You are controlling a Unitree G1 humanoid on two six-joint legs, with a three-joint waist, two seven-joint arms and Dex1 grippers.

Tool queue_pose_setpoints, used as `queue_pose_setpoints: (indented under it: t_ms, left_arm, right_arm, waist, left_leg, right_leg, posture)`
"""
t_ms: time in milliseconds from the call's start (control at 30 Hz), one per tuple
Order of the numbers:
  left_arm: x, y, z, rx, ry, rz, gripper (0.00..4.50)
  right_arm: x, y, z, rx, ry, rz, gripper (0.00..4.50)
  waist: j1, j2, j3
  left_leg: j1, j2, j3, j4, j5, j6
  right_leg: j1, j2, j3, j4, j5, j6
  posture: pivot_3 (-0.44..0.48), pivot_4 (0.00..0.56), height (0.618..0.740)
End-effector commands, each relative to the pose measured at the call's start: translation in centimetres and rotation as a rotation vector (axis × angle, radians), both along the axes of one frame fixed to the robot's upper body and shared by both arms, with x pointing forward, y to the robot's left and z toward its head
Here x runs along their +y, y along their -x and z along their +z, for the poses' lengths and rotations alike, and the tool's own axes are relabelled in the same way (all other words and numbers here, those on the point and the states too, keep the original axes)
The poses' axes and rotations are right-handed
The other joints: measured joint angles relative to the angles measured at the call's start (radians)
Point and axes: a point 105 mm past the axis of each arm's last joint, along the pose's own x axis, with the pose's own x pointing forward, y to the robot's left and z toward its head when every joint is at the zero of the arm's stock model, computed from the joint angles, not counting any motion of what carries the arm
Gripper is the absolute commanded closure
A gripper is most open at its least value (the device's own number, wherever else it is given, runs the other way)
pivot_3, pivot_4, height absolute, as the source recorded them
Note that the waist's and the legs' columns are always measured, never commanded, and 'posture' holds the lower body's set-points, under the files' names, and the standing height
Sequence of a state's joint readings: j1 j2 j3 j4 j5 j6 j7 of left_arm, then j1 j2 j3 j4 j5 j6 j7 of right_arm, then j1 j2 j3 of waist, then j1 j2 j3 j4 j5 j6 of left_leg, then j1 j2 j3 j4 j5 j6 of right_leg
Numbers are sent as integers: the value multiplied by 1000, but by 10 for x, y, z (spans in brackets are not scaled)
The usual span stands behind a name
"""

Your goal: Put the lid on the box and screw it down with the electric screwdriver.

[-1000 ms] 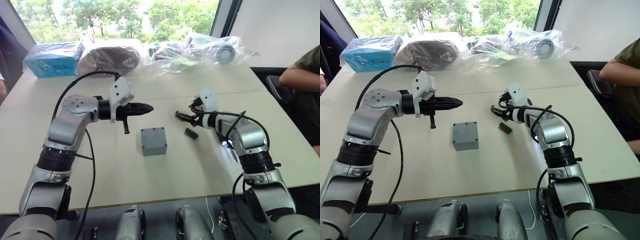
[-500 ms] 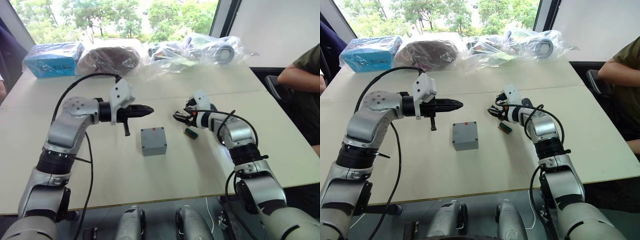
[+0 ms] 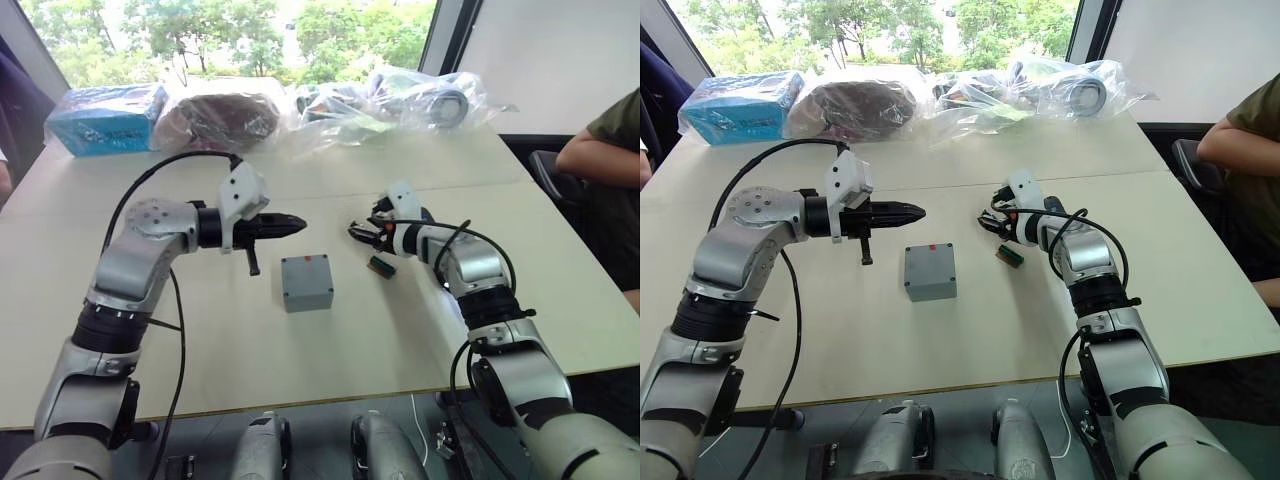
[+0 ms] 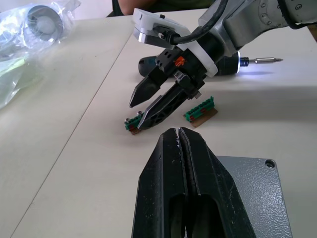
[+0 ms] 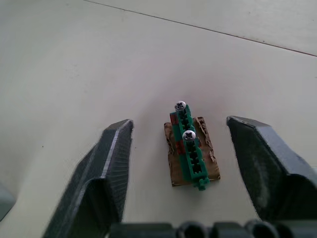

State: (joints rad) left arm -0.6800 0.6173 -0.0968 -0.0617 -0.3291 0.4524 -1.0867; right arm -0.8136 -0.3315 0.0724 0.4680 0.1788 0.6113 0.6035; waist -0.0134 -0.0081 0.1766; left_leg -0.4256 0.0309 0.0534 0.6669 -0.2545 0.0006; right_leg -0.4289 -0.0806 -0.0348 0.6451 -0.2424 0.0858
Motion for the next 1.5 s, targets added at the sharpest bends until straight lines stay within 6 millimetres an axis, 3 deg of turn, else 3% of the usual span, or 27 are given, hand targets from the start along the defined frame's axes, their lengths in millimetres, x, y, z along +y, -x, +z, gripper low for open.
queue_pose_setpoints:
  t_ms: [33, 133, 167, 400, 633, 800, 933, 1100, 1500]
  left_arm:
    - [0, 4, 11, -47, 13, -9, 4500]
    - [0, 4, 11, -46, 14, -9, 4500]
    - [0, 4, 11, -46, 14, -9, 4500]
    - [0, 4, 11, -46, 12, -7, 4500]
    - [4, 6, 6, -31, -4, -4, 4500]
    - [11, 8, 1, -16, -32, -3, 4500]
    - [22, 14, -5, 11, -71, -12, 4500]
    - [26, 14, -8, 9, -96, 1, 4500]
    - [22, 17, -10, 8, -88, -1, 4500]
  right_arm:
    - [4, -4, 18, -42, -23, 12, 3242]
    - [4, -3, 16, -37, -15, 12, 4390]
    - [4, -4, 15, -34, -14, 11, 4449]
    - [2, -3, 19, -33, 2, 10, 4449]
    - [-1, 5, 50, -67, -1, 14, 4449]
    - [11, 30, 60, -60, 28, 102, 4449]
    - [32, 58, 72, -42, 8, 209, 4449]
    - [52, 80, 71, -27, 10, 292, 4449]
    - [66, 88, 54, 10, 10, 318, 4449]
  waist:
    - [0, 0, 0]
    - [0, 0, 0]
    - [0, 0, 0]
    - [0, 0, 0]
    - [0, 0, 0]
    - [0, 0, 0]
    - [0, 0, 0]
    - [3, 0, 0]
    - [1, 0, 0]
  left_leg:
    - [0, 0, 0, 0, 0, 0]
    - [0, 0, 0, 0, 0, 0]
    - [0, 0, 0, 0, 0, 0]
    - [0, 0, 0, 0, 0, 0]
    - [0, 0, 0, 0, 0, 0]
    - [0, 0, 0, 0, 0, 0]
    - [0, 0, -1, 0, 0, 0]
    - [0, 0, -1, 0, 0, 0]
    - [0, 0, -1, 0, 0, 0]
  right_leg:
    - [0, 0, 0, 0, 0, 0]
    - [0, 0, 0, 0, 0, 0]
    - [0, 0, 0, 0, 0, 0]
    - [0, 0, 0, 0, 0, 0]
    - [0, 0, 0, 0, 0, 0]
    - [-1, 0, 0, 0, 0, 0]
    - [-1, 0, 0, 0, 0, 0]
    - [-1, 0, 0, 0, 0, 0]
    - [-1, 0, 0, 0, 0, 0]
  posture:
    - [0, 150, 740]
    - [0, 150, 740]
    - [0, 150, 740]
    - [0, 150, 740]
    - [0, 150, 740]
    - [0, 150, 740]
    - [0, 150, 740]
    - [0, 150, 740]
    - [0, 150, 740]
